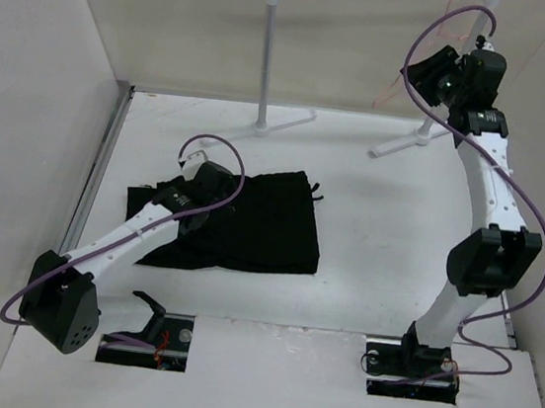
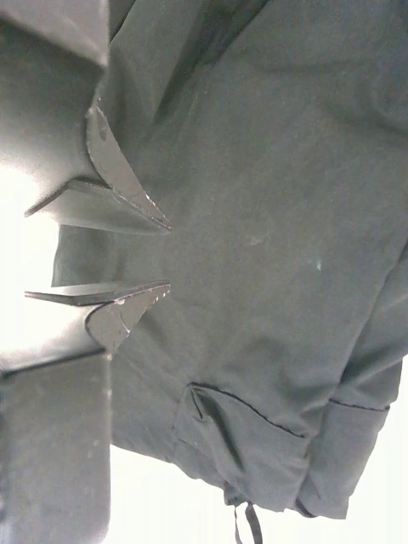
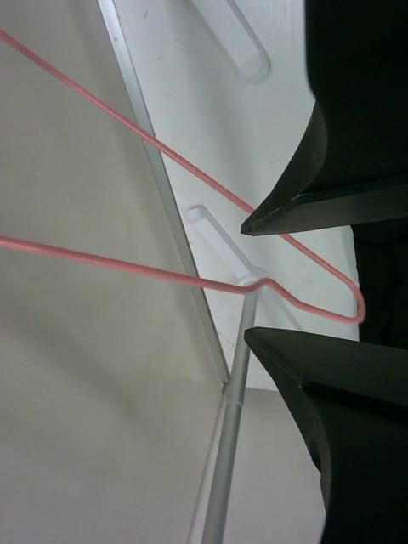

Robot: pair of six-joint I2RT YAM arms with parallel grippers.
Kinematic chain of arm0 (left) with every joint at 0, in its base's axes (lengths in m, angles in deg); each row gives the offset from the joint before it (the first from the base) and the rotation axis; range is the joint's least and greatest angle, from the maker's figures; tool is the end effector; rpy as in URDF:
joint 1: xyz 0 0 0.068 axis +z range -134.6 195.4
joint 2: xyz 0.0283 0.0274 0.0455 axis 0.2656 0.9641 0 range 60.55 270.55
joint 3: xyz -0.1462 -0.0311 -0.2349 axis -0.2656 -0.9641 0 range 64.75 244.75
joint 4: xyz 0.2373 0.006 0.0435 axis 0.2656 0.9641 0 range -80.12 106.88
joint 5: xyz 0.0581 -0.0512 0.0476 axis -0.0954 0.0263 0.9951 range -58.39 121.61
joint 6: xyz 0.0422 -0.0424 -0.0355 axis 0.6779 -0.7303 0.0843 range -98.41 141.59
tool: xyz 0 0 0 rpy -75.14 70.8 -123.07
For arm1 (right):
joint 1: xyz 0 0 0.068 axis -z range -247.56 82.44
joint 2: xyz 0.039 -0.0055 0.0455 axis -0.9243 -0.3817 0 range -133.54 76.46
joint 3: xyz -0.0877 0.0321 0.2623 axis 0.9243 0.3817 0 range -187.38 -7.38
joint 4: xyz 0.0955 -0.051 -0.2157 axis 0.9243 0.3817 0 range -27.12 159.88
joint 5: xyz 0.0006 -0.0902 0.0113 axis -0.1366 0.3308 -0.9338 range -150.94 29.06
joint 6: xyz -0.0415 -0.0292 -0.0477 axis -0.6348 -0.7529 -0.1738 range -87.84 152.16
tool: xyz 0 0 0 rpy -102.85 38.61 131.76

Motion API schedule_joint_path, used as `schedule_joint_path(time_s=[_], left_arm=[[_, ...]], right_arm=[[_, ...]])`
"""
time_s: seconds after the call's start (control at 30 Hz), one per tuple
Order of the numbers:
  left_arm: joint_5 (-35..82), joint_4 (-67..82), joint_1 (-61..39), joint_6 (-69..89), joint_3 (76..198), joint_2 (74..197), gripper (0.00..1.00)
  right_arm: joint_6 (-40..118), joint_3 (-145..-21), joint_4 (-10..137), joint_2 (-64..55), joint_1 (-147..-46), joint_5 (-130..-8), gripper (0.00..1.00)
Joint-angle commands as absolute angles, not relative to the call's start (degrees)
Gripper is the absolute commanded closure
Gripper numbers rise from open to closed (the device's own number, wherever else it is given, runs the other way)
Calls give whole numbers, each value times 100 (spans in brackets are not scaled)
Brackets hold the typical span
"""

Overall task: Place the trousers on the hanger
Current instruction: Pick up the hanger from the clothesline.

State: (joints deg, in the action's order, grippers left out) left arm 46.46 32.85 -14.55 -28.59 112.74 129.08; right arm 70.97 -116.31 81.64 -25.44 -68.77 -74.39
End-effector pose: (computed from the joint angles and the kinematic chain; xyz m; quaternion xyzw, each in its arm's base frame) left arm 0.2194 -0.1097 0.2538 -0.2102 0.8880 -0.1610 0.3760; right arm 0.4160 0.0220 0.4380 0.1783 0.7531 0.2998 0.5578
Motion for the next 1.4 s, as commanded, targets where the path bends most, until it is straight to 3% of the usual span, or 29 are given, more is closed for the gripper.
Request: schedule_joint_path(time_s=[0.0, 0.17, 0.33, 0.47, 0.77, 1.07, 1.37], left_arm=[[4699, 3256, -1505, -2834, 11336, 12946, 74], [4690, 3256, -1531, -2842, 11274, 12990, 74], [4690, 3256, -1558, -2895, 11213, 12981, 74], [4690, 3256, -1558, -2904, 11292, 12990, 71], [4471, 3256, -1558, -2834, 11906, 13104, 56], [3996, 3326, -1681, -2597, 13022, 13341, 55], [3460, 3466, -2234, -2017, 15306, 14578, 56]], right_arm=[[7118, -12251, 8028, -2899, -6875, -7921, 48], [7136, -12586, 7668, -3225, -6901, -8361, 55], [7250, -12674, 7545, -3261, -6901, -8510, 79], [7136, -12674, 7492, -3042, -6910, -8651, 87], [6881, -12157, 7694, -2330, -7059, -8739, 91], [6741, -9969, 7492, -1179, -7401, -8599, 92], [6714, -7420, 7597, 438, -8315, -7931, 92]])
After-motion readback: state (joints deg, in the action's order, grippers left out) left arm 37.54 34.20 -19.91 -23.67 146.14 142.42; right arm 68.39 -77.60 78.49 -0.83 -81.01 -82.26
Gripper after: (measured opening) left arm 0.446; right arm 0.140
